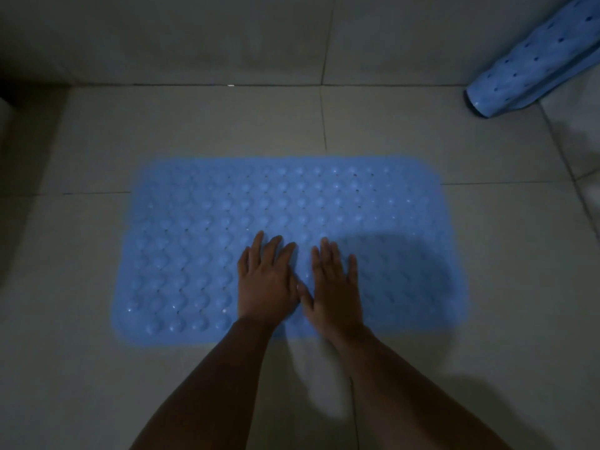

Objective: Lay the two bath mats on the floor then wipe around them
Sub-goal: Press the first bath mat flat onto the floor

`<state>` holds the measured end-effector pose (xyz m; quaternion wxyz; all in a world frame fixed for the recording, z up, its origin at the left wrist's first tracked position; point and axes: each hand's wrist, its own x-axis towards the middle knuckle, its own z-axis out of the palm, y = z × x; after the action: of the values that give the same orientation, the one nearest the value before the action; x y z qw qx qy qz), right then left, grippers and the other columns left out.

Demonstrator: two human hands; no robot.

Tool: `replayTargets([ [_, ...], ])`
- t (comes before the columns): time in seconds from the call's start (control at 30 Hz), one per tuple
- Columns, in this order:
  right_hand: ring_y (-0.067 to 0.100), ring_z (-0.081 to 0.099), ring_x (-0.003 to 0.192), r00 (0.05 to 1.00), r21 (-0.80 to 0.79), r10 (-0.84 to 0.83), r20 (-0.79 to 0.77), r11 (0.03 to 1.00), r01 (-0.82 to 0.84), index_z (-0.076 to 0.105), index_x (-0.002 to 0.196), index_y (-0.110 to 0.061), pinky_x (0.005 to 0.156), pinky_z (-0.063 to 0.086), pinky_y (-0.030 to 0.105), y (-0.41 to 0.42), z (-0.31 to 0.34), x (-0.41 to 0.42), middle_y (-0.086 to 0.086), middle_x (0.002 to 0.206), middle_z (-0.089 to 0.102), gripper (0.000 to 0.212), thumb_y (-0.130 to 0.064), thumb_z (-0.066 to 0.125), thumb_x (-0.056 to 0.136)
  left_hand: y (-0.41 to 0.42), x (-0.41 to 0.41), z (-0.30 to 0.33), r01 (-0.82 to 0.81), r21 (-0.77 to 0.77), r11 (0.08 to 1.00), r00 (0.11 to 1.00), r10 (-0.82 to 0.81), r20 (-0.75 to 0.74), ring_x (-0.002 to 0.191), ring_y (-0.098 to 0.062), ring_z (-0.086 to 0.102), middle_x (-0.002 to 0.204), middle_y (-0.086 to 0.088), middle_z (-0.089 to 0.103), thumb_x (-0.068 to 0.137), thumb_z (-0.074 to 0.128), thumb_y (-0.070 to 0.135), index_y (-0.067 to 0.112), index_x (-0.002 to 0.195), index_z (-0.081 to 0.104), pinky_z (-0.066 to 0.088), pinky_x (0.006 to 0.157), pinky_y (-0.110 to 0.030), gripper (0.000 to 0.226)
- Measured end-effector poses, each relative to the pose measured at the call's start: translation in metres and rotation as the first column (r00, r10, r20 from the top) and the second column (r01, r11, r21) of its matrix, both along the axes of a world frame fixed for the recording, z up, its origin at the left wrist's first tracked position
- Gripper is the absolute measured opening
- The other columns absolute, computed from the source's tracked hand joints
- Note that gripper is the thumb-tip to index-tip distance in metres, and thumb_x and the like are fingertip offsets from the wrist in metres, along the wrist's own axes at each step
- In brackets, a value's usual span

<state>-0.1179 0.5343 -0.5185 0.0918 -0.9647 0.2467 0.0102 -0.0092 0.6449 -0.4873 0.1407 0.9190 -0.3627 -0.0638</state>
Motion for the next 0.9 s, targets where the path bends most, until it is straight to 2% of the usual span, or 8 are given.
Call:
replayTargets([
  [0.13,0.025,0.009,0.157,1.000,-0.016,0.010,0.003,1.000,-0.010,0.029,0.157,-0.008,0.122,0.015,0.059,0.002,0.000,0.002,0.012,0.169,0.013,0.073,-0.055,0.035,0.102,0.014,0.007,-0.004,0.003,0.010,1.000,0.999,-0.003,0.045,0.155,-0.036,0.026,0.157,-0.009,0.048,0.089,0.045,0.036,0.022,0.140,0.061,0.031,0.117,-0.058,0.055],
  [0.27,0.024,0.005,0.157,1.000,-0.018,0.011,0.008,1.000,-0.011,0.028,0.158,-0.009,0.122,0.014,0.059,-0.001,-0.001,0.004,0.011,0.169,0.010,0.073,-0.056,0.034,0.102,0.013,0.014,-0.006,0.033,0.002,0.999,0.998,-0.033,0.062,0.158,-0.036,0.015,0.166,-0.010,0.033,0.099,0.046,0.042,0.024,0.144,0.058,0.026,0.121,-0.060,0.050],
  [0.4,0.024,0.010,0.157,0.999,-0.020,0.021,0.038,1.000,-0.020,0.033,0.156,-0.009,0.122,0.016,0.060,0.002,-0.005,0.003,0.011,0.168,0.015,0.071,-0.054,0.037,0.101,0.015,0.011,-0.013,0.081,0.028,0.996,0.992,-0.084,0.095,0.159,-0.033,0.012,0.166,-0.009,0.033,0.103,0.037,0.048,0.024,0.144,0.058,0.022,0.124,-0.058,0.052],
  [0.6,0.022,0.010,0.157,1.000,-0.018,-0.005,0.012,1.000,0.005,0.032,0.157,-0.013,0.122,0.017,0.059,0.000,-0.003,0.008,0.009,0.169,0.016,0.070,-0.054,0.034,0.101,0.013,0.010,-0.013,0.081,0.050,0.996,0.991,-0.085,0.100,0.159,-0.033,0.014,0.166,-0.009,0.034,0.103,0.037,0.051,0.025,0.147,0.055,0.023,0.124,-0.058,0.054],
  [0.7,0.023,0.021,0.155,0.999,-0.007,0.002,0.047,1.000,-0.002,0.039,0.154,-0.016,0.120,0.022,0.057,-0.007,-0.001,0.010,0.007,0.166,0.026,0.069,-0.056,0.035,0.098,0.015,0.004,-0.011,0.055,0.026,0.998,0.993,-0.057,0.108,0.156,-0.036,0.022,0.163,-0.009,0.040,0.101,0.041,0.049,0.024,0.144,0.059,0.027,0.121,-0.060,0.053],
  [0.77,0.023,0.040,0.146,0.994,-0.010,0.026,0.103,1.000,-0.025,0.052,0.145,-0.019,0.112,0.034,0.053,-0.019,0.007,0.015,0.006,0.157,0.044,0.062,-0.055,0.039,0.096,0.015,-0.003,-0.011,0.024,0.017,1.000,0.993,-0.025,0.112,0.155,-0.038,0.026,0.161,-0.010,0.042,0.100,0.045,0.045,0.022,0.141,0.061,0.029,0.119,-0.061,0.051],
  [0.83,0.026,0.061,0.125,0.984,0.002,0.040,0.171,0.999,-0.041,0.066,0.127,-0.019,0.096,0.046,0.049,-0.036,0.019,0.023,0.005,0.134,0.066,0.051,-0.050,0.044,0.094,0.014,-0.010,-0.013,0.014,0.021,1.000,0.994,-0.016,0.106,0.155,-0.038,0.025,0.162,-0.010,0.042,0.100,0.049,0.043,0.022,0.142,0.061,0.029,0.119,-0.062,0.049],
  [0.9,0.031,0.070,0.100,0.980,0.029,0.038,0.196,0.999,-0.045,0.070,0.114,-0.018,0.084,0.050,0.046,-0.052,0.035,0.031,0.004,0.107,0.076,0.042,-0.045,0.047,0.091,0.014,-0.018,-0.016,0.044,0.046,0.998,0.995,-0.048,0.084,0.157,-0.037,0.018,0.165,-0.010,0.036,0.101,0.048,0.044,0.022,0.147,0.056,0.024,0.120,-0.062,0.051],
])
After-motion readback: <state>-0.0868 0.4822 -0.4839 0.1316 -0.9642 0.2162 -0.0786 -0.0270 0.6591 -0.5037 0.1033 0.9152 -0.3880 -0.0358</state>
